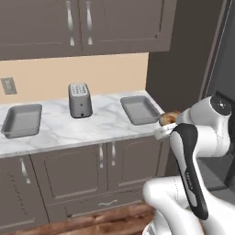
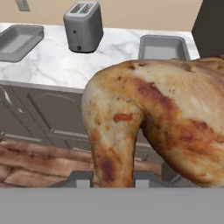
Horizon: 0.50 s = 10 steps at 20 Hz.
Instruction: Place one mushroom and one chicken drumstick in each tupperware on the nearby counter, to pack two identical lunches.
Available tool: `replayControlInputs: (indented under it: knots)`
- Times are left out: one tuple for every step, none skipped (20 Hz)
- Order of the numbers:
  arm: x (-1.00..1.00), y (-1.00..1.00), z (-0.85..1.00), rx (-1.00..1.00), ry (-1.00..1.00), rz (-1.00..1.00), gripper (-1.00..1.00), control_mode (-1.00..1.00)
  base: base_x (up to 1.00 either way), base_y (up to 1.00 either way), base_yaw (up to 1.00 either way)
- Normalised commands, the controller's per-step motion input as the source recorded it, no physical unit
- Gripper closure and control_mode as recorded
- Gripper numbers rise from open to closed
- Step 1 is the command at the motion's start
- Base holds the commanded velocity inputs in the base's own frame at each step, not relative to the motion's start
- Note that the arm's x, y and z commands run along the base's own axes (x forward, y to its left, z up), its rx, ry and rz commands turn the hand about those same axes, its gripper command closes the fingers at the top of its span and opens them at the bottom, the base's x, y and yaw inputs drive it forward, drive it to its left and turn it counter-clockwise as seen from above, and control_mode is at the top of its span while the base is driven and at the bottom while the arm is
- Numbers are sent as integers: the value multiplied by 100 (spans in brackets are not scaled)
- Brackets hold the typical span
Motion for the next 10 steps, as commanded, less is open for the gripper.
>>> replayControlInputs:
  knots:
    - [0,0,0,0,0,0,100,100,84,0,-10]
    - [0,0,0,0,0,0,100,100,82,0,-10]
    - [0,0,0,0,0,0,100,100,81,1,-10]
    - [0,0,0,0,0,0,100,100,79,4,-10]
    - [0,0,0,0,0,0,100,100,73,1,-11]
    - [0,0,0,0,0,0,100,100,62,0,-13]
    - [0,0,0,0,0,0,100,100,61,0,-13]
    - [0,0,0,0,0,0,100,100,61,0,-14]
    - [0,0,0,0,0,0,100,100,61,0,-14]
    - [0,0,0,0,0,0,100,100,60,0,-14]
